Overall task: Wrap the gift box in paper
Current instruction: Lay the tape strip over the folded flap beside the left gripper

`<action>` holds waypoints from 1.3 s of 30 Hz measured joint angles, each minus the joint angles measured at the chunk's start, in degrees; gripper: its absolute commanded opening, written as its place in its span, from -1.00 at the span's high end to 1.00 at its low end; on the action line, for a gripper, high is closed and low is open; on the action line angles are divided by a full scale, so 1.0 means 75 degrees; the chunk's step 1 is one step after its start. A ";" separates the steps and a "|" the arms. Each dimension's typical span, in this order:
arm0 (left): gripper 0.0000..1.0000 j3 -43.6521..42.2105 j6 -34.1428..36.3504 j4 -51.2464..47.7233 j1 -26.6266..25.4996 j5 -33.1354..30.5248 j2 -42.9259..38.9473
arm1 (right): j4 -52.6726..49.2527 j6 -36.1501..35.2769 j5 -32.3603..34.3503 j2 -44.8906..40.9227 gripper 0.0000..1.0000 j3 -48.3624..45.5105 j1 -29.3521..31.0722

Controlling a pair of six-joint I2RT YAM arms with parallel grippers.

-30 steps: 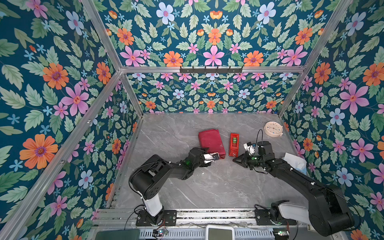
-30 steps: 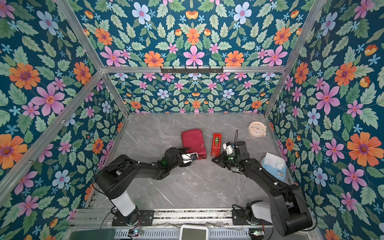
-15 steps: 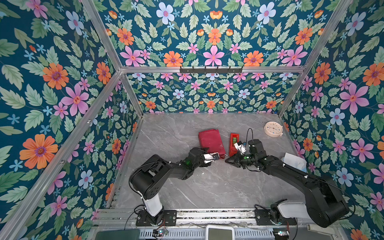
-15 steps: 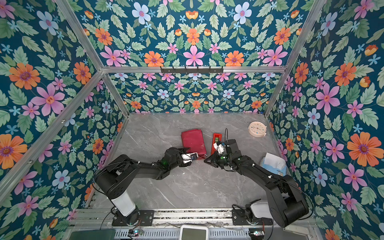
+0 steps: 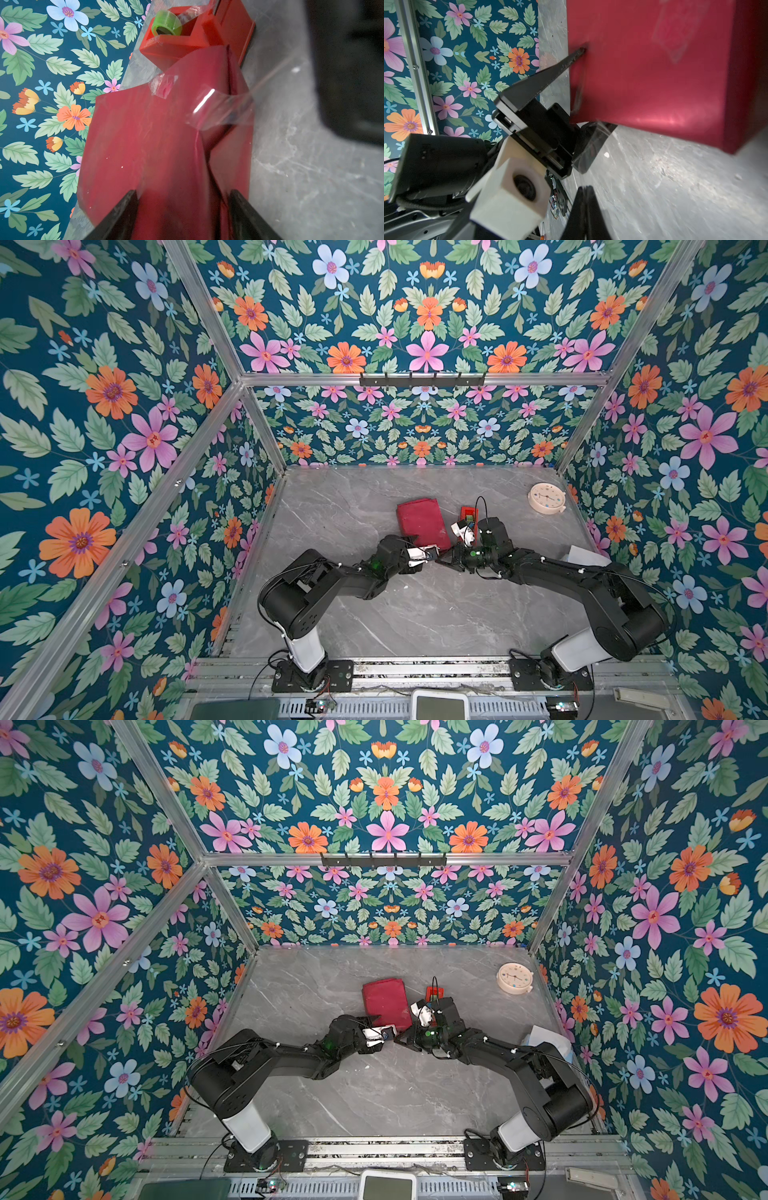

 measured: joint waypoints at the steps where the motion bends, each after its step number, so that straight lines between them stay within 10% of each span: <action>1: -0.42 0.0000 0.0000 0.0000 0.0000 0.0000 0.0000 | 0.0055 -0.0009 0.0009 0.0020 1.00 0.0015 0.0012; 39: -0.42 0.0000 -0.0003 -0.0003 0.0000 0.0003 0.0000 | 0.0498 0.0137 0.0291 0.1189 1.00 0.0309 0.0087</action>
